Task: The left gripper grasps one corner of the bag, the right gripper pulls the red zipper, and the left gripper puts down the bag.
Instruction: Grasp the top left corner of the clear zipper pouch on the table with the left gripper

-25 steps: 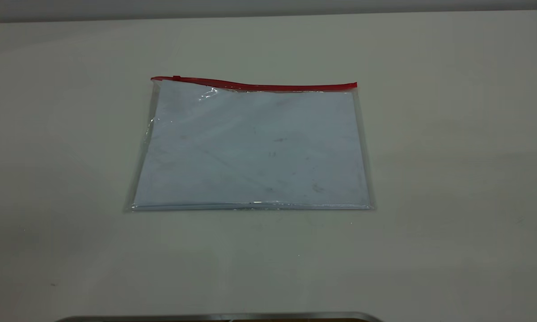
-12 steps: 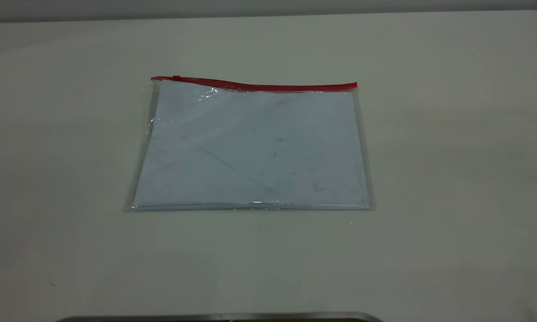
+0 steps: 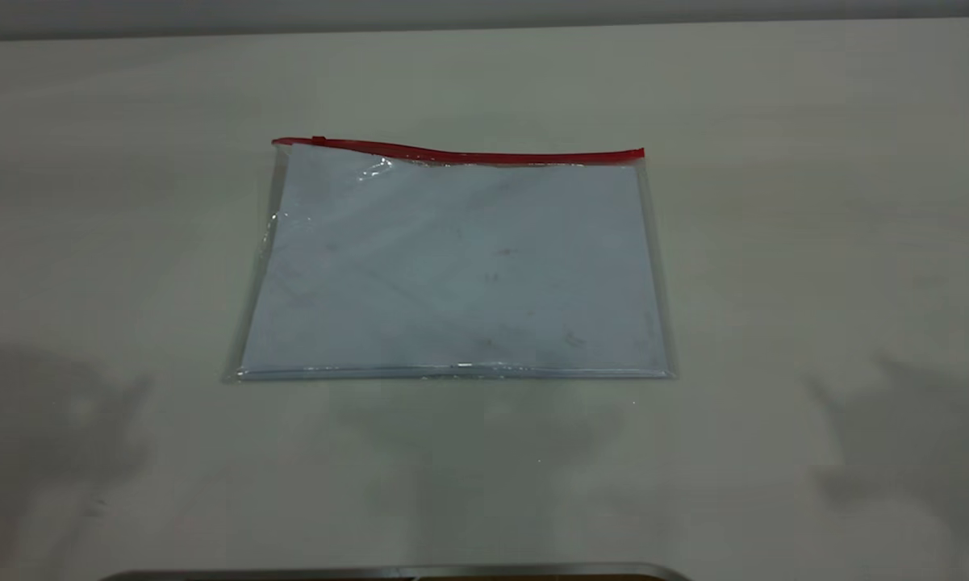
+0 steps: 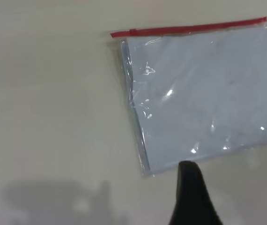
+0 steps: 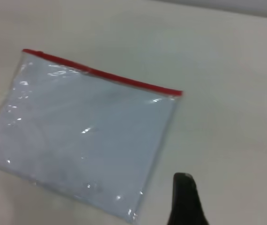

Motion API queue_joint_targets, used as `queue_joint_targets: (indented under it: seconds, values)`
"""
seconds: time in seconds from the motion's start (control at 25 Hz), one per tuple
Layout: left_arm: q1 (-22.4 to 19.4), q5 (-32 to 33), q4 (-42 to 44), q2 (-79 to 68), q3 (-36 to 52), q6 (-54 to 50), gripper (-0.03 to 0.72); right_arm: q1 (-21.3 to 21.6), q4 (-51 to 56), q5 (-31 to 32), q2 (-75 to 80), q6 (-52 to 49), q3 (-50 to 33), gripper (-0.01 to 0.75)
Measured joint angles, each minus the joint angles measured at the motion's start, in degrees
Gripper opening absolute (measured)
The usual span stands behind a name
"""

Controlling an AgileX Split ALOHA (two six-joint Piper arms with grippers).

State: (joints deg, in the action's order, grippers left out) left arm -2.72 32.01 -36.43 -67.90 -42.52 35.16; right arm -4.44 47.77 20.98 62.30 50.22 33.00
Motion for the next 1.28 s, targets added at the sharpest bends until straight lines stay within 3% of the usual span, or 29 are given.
queue_joint_targets:
  seconds: [0.28,0.6,0.96,1.28]
  values:
    - [0.00,-2.79,-12.43,-25.64,-11.84,15.67,0.534,0.00,17.57,3.32,19.49,20.29,9.18,0.557]
    - [0.00,-1.46,-20.82,-49.24,-27.67,22.37,0.534,0.00,31.40,7.75,32.43,33.22,15.28,0.557]
    - [0.06,2.36,-21.58,-68.45,-43.00,23.67,0.534,0.00,35.57,7.75,34.75,38.59,15.80,0.557]
    - [2.61,3.21,-26.69,-77.68,-48.55,26.69,0.534,0.00,35.68,7.70,34.75,39.37,15.91,0.557]
